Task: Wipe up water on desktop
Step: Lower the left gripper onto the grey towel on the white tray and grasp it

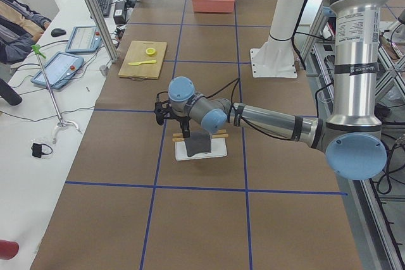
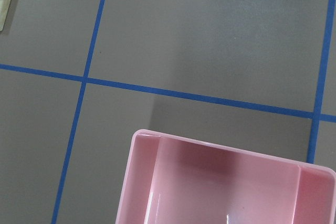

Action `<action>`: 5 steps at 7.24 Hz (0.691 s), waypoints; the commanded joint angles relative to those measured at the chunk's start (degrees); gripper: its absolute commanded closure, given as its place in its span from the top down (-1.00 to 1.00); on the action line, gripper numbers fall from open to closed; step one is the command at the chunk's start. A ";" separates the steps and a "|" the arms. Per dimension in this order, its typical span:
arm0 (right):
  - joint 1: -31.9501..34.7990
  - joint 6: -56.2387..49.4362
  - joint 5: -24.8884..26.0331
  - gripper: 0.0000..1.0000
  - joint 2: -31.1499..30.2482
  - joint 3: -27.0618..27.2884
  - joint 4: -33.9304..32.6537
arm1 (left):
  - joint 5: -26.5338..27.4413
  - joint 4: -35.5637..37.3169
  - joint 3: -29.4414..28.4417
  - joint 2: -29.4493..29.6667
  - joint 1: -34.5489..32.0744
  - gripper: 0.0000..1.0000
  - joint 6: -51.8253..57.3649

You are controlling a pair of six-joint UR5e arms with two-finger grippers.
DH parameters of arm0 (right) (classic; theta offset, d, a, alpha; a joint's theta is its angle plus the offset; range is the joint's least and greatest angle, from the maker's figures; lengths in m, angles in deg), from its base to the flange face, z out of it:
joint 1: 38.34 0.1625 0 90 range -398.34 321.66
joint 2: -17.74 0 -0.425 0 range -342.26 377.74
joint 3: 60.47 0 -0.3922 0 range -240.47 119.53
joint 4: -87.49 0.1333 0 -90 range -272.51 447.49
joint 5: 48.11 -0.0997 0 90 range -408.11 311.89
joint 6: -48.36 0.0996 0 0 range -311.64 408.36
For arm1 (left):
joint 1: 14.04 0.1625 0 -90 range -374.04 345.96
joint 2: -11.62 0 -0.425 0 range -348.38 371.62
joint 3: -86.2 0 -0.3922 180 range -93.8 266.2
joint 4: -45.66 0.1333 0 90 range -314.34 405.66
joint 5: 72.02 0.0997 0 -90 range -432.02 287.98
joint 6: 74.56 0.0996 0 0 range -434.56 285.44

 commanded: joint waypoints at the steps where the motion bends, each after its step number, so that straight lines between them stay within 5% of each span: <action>1: -0.09 0.42 -0.27 1.00 0.02 0.09 0.01 | 6.17 -0.95 -0.98 -0.40 4.10 0.96 -1.18; 3: -0.09 0.42 -0.36 1.00 0.02 0.18 0.09 | 6.02 -0.86 -1.16 -0.13 5.33 0.94 -3.81; 5: -0.09 0.42 -0.27 1.00 0.02 -0.08 0.01 | 5.76 -0.86 -1.34 -1.62 5.70 0.60 -3.91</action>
